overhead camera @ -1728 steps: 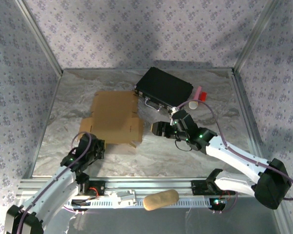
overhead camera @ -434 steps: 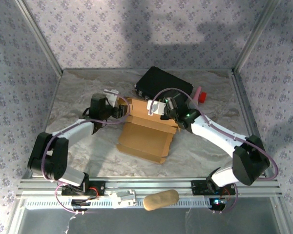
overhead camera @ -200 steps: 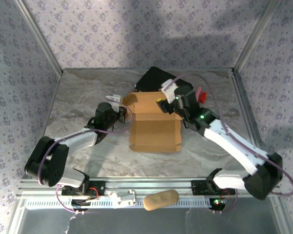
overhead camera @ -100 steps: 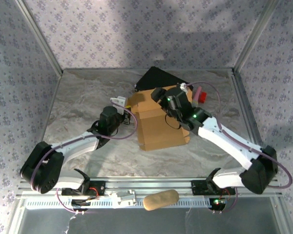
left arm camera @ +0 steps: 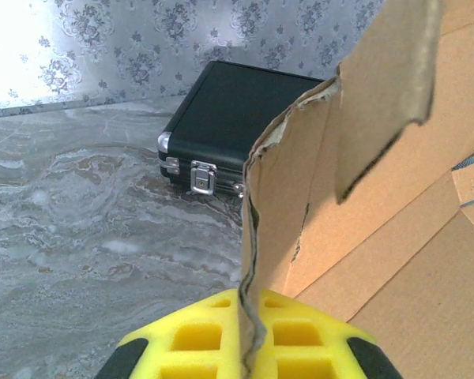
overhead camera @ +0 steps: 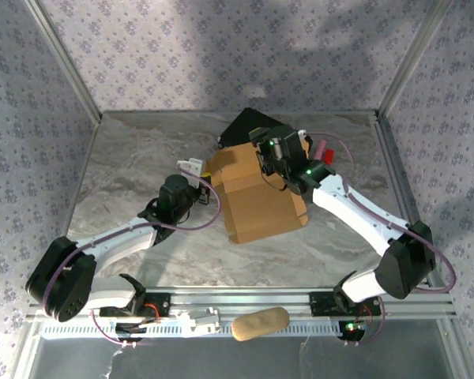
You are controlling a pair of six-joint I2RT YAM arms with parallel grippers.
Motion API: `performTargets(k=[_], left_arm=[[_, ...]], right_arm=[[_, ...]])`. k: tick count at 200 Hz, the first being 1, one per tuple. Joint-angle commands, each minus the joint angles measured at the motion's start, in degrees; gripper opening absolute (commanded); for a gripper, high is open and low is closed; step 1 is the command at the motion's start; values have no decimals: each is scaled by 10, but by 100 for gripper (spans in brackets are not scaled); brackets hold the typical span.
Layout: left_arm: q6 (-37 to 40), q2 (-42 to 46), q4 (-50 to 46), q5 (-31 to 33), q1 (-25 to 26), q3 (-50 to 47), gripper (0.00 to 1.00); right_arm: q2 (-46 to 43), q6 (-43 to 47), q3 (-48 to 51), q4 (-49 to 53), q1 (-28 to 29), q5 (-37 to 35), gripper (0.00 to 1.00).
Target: Fold the paper box
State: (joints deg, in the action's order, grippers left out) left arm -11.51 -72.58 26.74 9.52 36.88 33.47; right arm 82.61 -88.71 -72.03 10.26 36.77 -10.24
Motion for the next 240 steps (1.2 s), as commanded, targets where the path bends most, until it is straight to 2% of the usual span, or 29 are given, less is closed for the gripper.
performTargets(k=[1,52,103,138,195,209,232,240], left_arm=[[8,15,7,3,4,-2,0],[14,14,6,-5,4,-2,0],[18,17,-4,-7,4,0,0],[18,20,-10,-9,5,-1,0],[16,37,-23,-11,4,-9,0],[5,47,-37,-17,3,-9,0],[-56,89,-99,-40,-6,4,39],[-96,114,-134,-43,-11,15,49]], right_arm=[[10,-30,0,-20,-16,19,57],[54,-36,-9,-46,-37,70,54],[63,-47,4,-64,-31,66,27],[43,-49,31,-72,-27,47,23],[23,-53,87,-98,-25,36,0],[17,-52,101,-103,-23,29,0],[5,-55,136,-142,-20,17,0],[2,-57,149,-161,-19,17,0]])
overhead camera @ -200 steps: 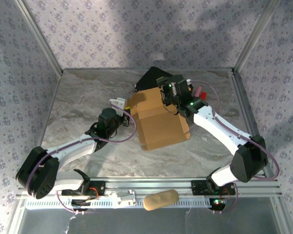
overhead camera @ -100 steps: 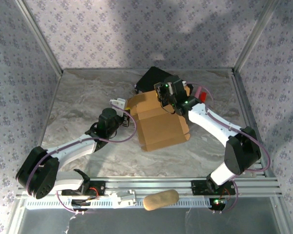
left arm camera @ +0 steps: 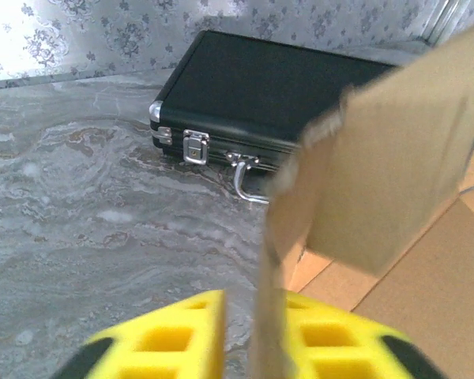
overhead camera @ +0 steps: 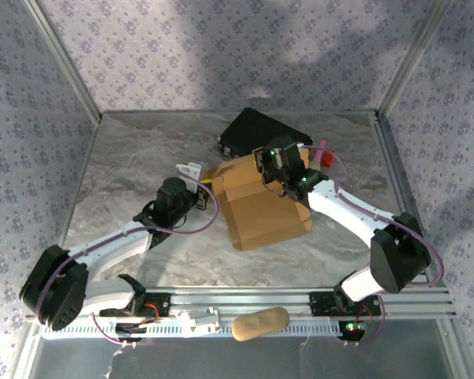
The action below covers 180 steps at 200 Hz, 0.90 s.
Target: Fold the paper box
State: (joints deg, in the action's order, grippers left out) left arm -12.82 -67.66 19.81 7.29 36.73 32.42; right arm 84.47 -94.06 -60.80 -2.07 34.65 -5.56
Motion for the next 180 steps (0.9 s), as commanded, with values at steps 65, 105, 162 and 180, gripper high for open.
performTargets(k=[65,105,162,180], left_arm=[[-446,72,-274,-184,-40,207,62],[-535,1,-288,-186,-23,251,63],[-565,-59,-278,-186,-1,270,62],[-569,-68,-272,-184,1,268,61]], right_arm=[[-41,-6,81,-99,18,-61,0],[-44,-12,92,-114,21,-61,0],[-46,-15,100,-127,20,-56,0],[-46,-15,102,-128,21,-55,0]])
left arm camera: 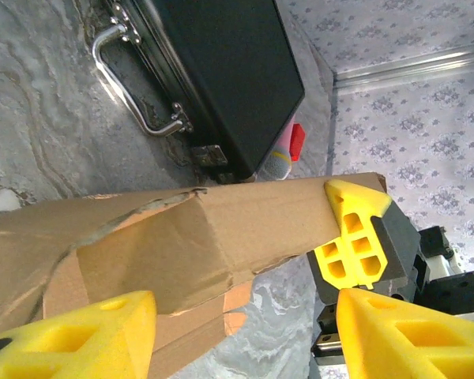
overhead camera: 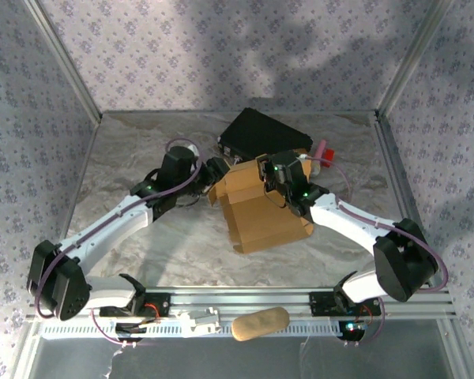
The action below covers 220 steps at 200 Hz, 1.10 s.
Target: Fold the paper box
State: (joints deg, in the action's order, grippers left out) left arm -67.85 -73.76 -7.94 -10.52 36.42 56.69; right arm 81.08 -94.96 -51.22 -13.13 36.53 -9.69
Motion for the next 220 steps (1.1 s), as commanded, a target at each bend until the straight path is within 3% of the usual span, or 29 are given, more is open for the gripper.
performTargets(k=[1,61,134,149,168,182,204,220], left_arm=[[-18,-7,6,-6,4,26,61],[-3,-50,4,0,4,54,51],[1,-65,17,7,5,61,15],[14,-55,20,7,5,62,20],[41,-28,7,15,6,63,45],[68,4,-18,37,6,53,54],[91,68,9,71,4,-27,57],[97,111,41,96,-6,-103,52]], right_arm=[[-12,-6,6,-17,2,-13,0],[-12,-10,14,-30,4,-10,0],[-21,-14,28,-37,5,-9,0],[-25,-18,33,-36,5,-12,0],[-30,-24,35,-32,-4,-11,0],[-35,-35,34,-23,-13,-5,0],[-39,-73,28,3,-30,11,0],[-44,-96,26,11,-43,22,0]])
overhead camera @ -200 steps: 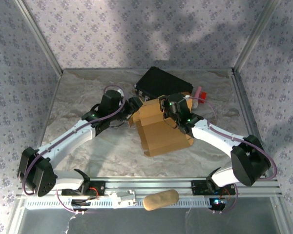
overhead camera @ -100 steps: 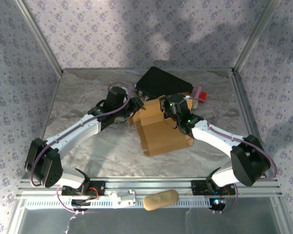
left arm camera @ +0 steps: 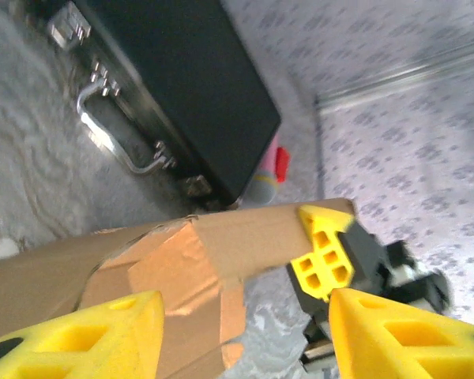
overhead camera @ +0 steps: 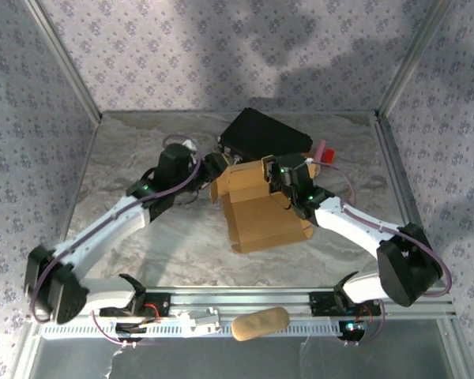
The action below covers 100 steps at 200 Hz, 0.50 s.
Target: Fold the paper box
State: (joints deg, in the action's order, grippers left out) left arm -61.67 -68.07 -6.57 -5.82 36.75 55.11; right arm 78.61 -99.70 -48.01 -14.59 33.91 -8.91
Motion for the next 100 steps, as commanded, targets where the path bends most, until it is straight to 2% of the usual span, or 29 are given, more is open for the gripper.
performTargets(k=[1,19,35,51,71,100], left_arm=[[36,57,29,50,-10,-91,52],[42,84,78,56,-38,-173,43],[32,67,188,20,-74,-249,33],[16,1,311,-42,-99,-286,25],[-4,-102,452,-99,-101,-295,22],[-42,-227,637,-122,-100,-306,23]], right_arm=[[-19,-51,-6,27,-17,15,0],[-32,-64,-10,48,-27,16,0],[-42,-67,-14,64,-34,13,0],[-48,-78,-12,69,-40,12,0],[-54,-90,-10,72,-46,11,0],[-57,-103,-13,81,-51,13,0]])
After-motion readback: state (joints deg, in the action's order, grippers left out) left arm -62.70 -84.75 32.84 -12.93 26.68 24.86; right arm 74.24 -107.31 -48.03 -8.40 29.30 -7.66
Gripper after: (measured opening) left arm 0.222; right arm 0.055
